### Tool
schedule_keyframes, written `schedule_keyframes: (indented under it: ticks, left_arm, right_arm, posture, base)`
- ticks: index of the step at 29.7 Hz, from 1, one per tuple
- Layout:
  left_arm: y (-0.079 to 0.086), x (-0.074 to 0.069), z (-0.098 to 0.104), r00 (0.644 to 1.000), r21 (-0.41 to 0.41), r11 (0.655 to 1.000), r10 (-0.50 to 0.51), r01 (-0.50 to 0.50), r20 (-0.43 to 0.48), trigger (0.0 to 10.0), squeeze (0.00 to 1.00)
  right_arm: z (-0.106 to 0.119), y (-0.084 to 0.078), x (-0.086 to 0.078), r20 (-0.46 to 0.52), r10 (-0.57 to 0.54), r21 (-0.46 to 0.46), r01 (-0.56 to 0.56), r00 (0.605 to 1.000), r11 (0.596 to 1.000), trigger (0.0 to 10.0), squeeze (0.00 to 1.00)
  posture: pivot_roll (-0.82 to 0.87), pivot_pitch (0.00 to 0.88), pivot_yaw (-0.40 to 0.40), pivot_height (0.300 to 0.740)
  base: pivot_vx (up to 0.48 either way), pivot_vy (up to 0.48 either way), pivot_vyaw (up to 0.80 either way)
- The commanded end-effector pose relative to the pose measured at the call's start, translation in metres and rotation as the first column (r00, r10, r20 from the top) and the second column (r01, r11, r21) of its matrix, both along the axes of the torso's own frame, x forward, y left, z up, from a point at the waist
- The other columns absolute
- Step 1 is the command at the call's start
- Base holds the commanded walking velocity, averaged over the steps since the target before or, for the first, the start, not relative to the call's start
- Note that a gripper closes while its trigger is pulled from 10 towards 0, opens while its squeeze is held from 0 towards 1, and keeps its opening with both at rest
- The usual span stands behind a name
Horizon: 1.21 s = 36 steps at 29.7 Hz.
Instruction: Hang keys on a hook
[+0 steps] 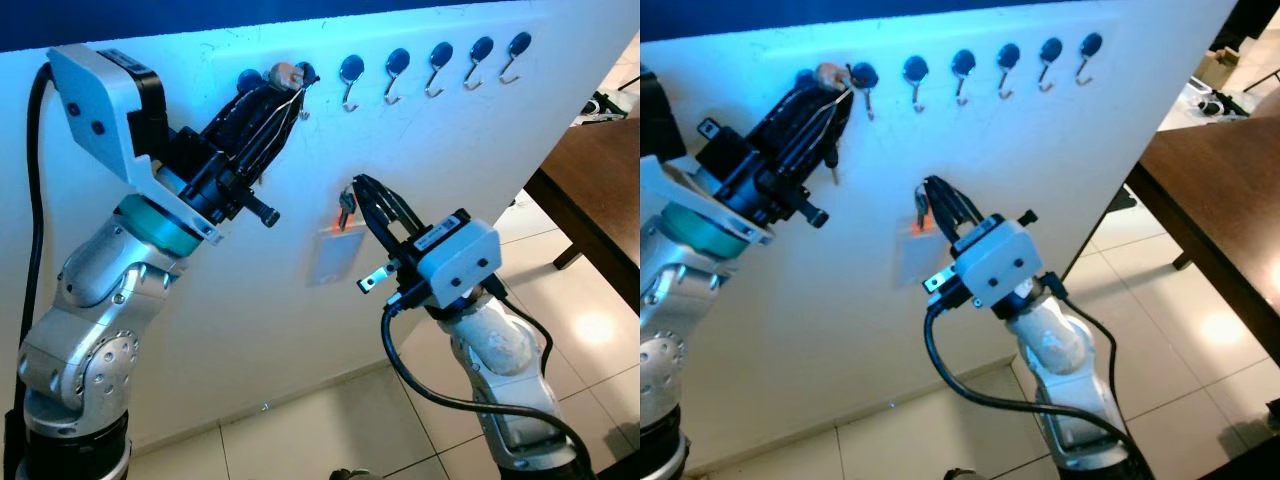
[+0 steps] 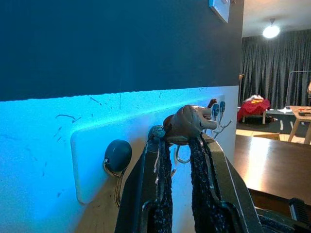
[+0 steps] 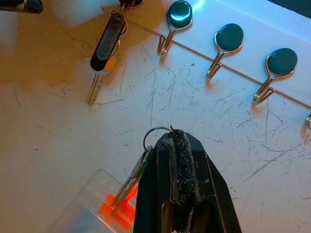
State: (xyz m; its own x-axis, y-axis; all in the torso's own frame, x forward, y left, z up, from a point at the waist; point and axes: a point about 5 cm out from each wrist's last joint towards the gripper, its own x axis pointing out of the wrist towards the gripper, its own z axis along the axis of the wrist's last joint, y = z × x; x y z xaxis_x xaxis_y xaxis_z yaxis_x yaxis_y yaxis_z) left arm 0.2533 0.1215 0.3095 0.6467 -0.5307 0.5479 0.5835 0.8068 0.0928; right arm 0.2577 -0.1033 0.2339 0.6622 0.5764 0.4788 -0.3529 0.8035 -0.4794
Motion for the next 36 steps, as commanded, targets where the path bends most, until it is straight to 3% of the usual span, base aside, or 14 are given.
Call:
schedule_keyframes:
  ticks: [1,22,36]
  left_arm:
    - [0.003,0.003,-0.002,1.000,0.003,1.000,0.026,-0.026,-0.008,10.0,0.00]
    - [0.013,0.001,-0.001,0.997,0.008,0.997,0.071,-0.071,-0.004,10.0,0.00]
    - [0.011,-0.009,-0.003,1.000,0.031,0.999,0.011,-0.011,-0.009,10.0,0.00]
  right_arm:
    - [-0.004,0.000,0.000,-0.016,-0.005,0.000,0.005,1.000,1.000,10.0,0.00]
    - [-0.004,-0.001,0.000,-0.017,-0.003,-0.010,0.003,1.000,1.000,10.0,0.00]
    - [-0.006,-0.001,0.000,-0.024,0.001,-0.015,-0.001,1.000,1.000,10.0,0.00]
  posture:
    - [0.02,0.042,0.064,0.740]
    - [0.02,0.040,0.055,0.740]
    - [0.03,0.042,0.050,0.740]
  base:
    - [0.000,0.000,0.00]
    - [0.000,0.000,0.00]
    - [0.000,0.000,0.00]
